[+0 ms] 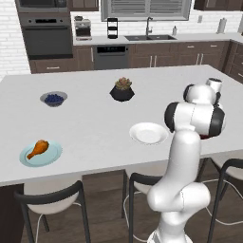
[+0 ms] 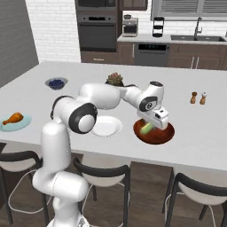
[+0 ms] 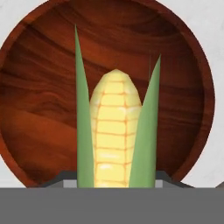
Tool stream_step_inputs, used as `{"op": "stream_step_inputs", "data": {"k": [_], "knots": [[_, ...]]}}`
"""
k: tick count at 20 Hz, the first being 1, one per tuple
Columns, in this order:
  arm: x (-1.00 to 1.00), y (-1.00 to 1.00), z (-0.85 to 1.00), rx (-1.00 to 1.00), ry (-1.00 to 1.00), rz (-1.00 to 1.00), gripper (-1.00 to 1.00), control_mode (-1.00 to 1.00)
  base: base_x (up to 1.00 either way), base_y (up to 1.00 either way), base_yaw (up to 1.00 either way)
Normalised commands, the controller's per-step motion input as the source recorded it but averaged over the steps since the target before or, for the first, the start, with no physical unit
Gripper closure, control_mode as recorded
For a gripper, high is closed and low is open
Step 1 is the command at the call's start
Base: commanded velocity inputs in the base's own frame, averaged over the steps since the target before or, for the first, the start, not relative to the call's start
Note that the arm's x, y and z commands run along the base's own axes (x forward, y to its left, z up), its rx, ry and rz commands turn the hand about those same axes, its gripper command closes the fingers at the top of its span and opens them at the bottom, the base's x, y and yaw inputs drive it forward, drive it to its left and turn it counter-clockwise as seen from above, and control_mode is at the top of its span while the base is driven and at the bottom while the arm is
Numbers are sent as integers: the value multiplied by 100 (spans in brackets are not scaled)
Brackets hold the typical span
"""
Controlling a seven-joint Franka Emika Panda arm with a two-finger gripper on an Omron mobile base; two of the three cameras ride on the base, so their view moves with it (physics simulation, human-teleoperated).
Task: Pick the chicken drumstick and corn from their plates and place them in the bowl. Then put the bowl in the fridge.
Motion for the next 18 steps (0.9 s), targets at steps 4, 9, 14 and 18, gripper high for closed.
{"op": "stream_step_inputs", "data": {"k": [4,9,14,18], "knots": [[17,-5,-40,-1,0,2,100,-100,0,0,0],[18,-7,-30,0,-1,3,100,-100,0,0,0],[14,0,-3,0,0,1,-100,-100,0,0,0],[28,-7,0,0,0,0,-100,-100,0,0,0]]}}
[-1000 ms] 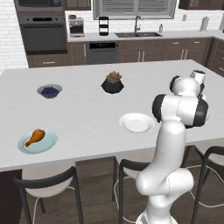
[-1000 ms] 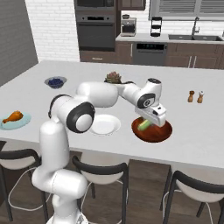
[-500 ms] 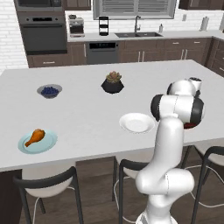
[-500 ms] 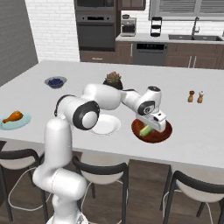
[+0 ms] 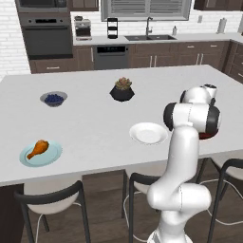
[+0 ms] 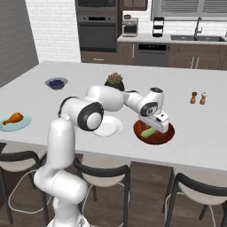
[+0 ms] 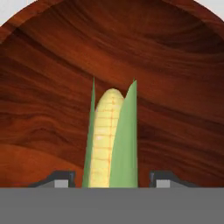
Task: Pick the chicken drumstick and corn from their plates and place them in the bowl. Then put the bowl in the fridge.
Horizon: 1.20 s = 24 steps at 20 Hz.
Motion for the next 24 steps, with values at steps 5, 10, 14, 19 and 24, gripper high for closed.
{"op": "stream_step_inputs", "data": {"k": [5,10,14,19,24], "knots": [[36,-18,0,0,0,0,-100,-100,0,0,0],[-5,-2,16,-4,-1,0,-100,-100,0,0,0],[-54,5,69,-13,-1,0,-100,-100,0,0,0],[-92,54,69,-12,0,9,-100,-100,0,0,0],[-75,84,84,-1,0,18,-100,-100,0,0,0]]}}
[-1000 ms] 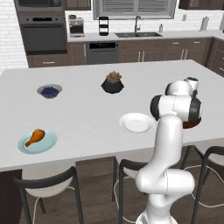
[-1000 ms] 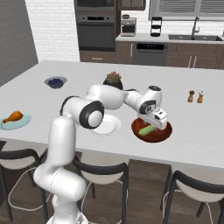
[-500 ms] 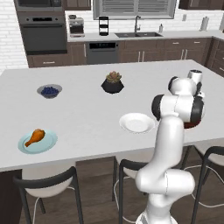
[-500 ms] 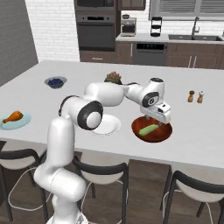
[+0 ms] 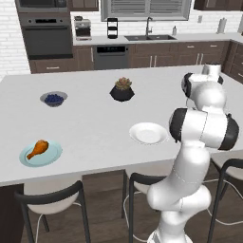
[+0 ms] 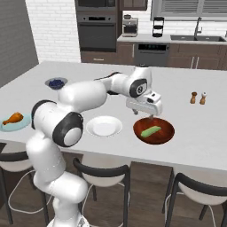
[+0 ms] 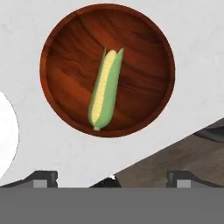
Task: Pick the chicken drumstick and corn from their plates and place them in the bowl. Then put the bowl in the fridge.
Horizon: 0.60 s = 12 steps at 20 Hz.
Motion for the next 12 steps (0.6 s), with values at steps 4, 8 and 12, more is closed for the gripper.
{"op": "stream_step_inputs", "data": {"k": [4,8,12], "knots": [[-74,100,84,0,0,21,-100,-100,0,0,0],[-79,100,34,2,0,22,-100,-100,0,0,0],[-83,100,23,2,0,18,-100,-100,0,0,0]]}}
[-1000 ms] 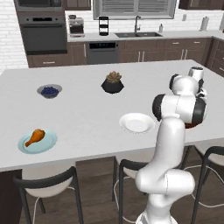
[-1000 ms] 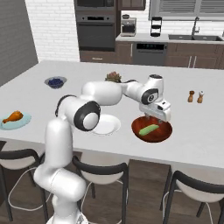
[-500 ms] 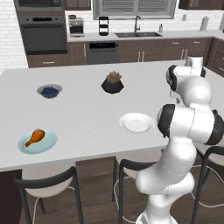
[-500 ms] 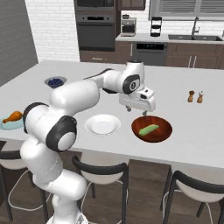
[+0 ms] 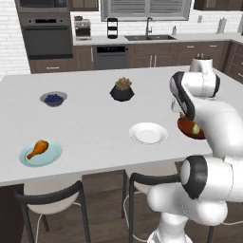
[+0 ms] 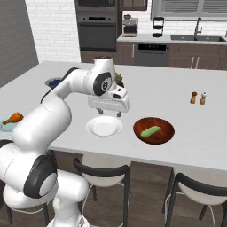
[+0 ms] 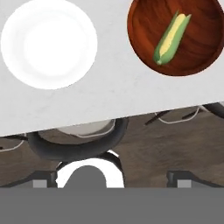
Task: Pick the chicken drumstick and corn from their plates and place them in the bowl. Then put the bowl in the fridge.
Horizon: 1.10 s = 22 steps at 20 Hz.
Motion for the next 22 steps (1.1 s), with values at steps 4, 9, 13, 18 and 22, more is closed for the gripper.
{"op": "stream_step_inputs", "data": {"k": [4,9,13,18,22], "knots": [[-96,98,19,5,0,17,-100,-100,0,0,0],[-98,85,27,3,0,12,-100,-100,0,0,0],[-86,68,-2,10,-6,13,-100,-100,0,0,0],[-10,13,-11,2,1,4,-100,-100,0,0,0],[0,0,0,0,0,0,-100,-100,0,0,0]]}}
